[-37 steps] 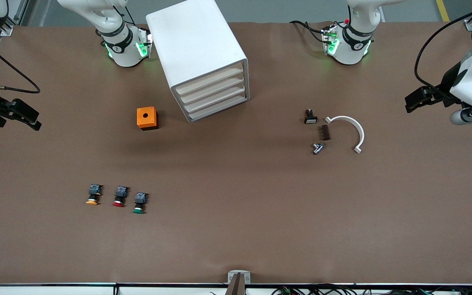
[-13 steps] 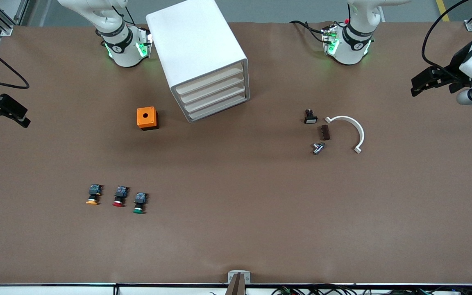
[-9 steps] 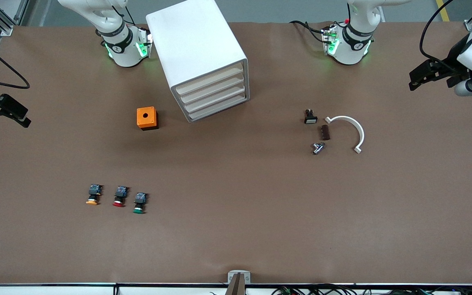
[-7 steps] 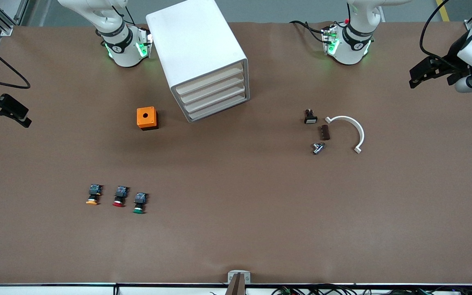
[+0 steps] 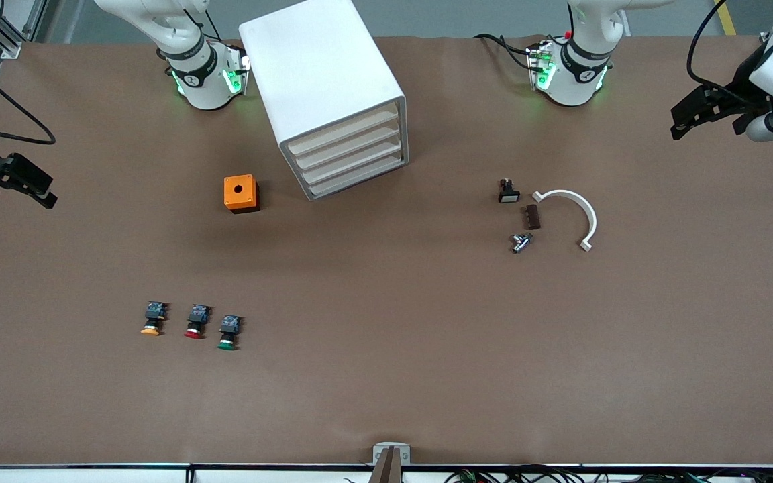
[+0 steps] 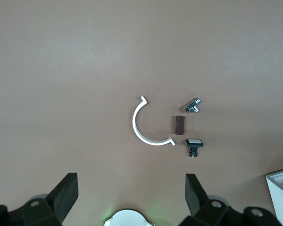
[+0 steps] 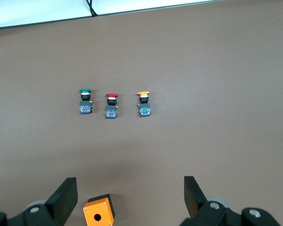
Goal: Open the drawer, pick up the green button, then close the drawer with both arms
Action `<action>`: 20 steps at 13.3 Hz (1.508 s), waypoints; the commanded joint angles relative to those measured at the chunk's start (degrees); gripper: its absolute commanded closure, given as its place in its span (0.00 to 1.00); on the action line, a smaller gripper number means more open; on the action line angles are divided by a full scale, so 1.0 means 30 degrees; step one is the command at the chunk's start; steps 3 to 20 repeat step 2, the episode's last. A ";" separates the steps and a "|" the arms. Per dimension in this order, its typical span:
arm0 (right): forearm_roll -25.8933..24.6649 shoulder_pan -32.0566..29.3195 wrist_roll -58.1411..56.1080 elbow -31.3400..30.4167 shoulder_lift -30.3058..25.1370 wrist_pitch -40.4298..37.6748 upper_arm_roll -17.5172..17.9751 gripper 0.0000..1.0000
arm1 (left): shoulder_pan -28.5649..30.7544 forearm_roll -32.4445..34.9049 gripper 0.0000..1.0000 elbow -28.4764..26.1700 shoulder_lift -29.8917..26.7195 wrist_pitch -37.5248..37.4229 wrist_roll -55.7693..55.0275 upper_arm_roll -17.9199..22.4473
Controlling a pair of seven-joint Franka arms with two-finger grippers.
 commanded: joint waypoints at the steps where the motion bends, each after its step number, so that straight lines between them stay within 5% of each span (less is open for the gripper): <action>1: 0.0314 -0.0016 -0.0195 -0.0054 -0.0208 -0.0032 -0.0050 0.00 | 0.0035 -0.0049 0.00 0.0817 0.0538 0.0050 -0.0014 -0.0006; 20: 0.0314 -0.0016 -0.0195 0.0033 -0.0208 -0.0032 -0.0050 0.00 | 0.0034 -0.0049 0.00 0.0878 0.0569 -0.0008 -0.0072 0.0022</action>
